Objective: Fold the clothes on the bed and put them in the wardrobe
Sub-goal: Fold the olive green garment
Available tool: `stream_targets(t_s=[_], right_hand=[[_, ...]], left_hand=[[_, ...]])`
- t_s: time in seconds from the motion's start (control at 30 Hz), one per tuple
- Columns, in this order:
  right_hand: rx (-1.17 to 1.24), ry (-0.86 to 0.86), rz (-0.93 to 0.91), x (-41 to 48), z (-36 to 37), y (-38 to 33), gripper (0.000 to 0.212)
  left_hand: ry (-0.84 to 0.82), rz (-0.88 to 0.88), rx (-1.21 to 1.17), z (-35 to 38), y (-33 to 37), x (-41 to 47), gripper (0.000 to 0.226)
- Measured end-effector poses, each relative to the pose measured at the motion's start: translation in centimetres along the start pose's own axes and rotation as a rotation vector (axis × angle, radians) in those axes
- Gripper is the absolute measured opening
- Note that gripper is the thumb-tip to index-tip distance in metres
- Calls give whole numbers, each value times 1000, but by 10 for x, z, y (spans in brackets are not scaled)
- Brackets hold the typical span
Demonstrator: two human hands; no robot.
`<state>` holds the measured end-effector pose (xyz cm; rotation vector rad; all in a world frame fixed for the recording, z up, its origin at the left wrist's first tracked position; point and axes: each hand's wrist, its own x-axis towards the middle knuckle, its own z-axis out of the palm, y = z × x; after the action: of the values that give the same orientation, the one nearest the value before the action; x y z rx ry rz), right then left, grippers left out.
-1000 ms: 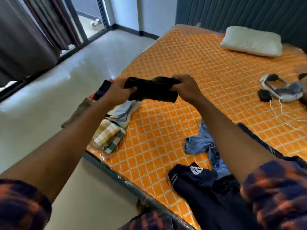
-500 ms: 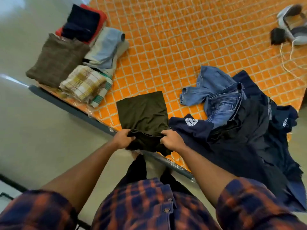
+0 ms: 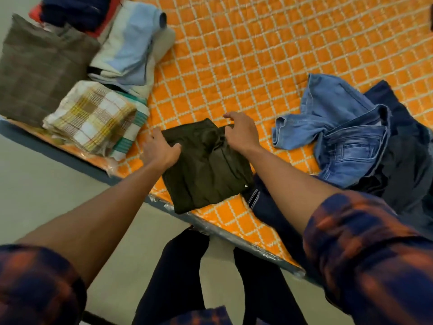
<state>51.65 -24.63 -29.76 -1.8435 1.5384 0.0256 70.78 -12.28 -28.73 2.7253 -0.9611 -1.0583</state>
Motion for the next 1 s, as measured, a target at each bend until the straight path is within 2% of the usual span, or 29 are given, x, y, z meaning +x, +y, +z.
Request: stream_targets(t_s=[0.1, 0.17, 0.2, 0.27, 0.33, 0.4, 0.5, 0.6, 0.77, 0.9, 1.0], right_hand=[[-110, 97, -373, -37, 18, 7, 37], [-214, 55, -579, -76, 36, 21, 41], [-287, -12, -611, -94, 45, 31, 46], [-493, -184, -531, -119, 56, 52, 62], [-646, -254, -359, -128, 56, 73, 81], [-707, -283, -234, -123, 53, 86, 93], [-772, -319, -237, -111, 53, 89, 99], [-783, -296, -264, -108, 56, 92, 88], [-739, -189, -320, -95, 38, 75, 34], [-643, -264, -309, -76, 11, 56, 26], [-573, -293, -298, -52, -22, 27, 22]], left_hand=[[128, 341, 123, 29, -13, -16, 72], [5, 486, 231, 51, -22, -37, 73], [-81, 496, 296, 62, -28, -49, 78], [-218, 456, 413, 81, -40, -69, 94], [-275, 433, 498, 98, -54, -78, 104], [-250, 457, 542, 108, -63, -78, 104], [-192, 472, 645, 110, -61, -72, 95], [-203, 472, 705, 106, -53, -69, 79], [-254, 537, 460, 70, -44, -44, 51], [-465, 443, 260, 26, -29, -37, 38], [-495, 388, 23, -3, -19, -33, 34]])
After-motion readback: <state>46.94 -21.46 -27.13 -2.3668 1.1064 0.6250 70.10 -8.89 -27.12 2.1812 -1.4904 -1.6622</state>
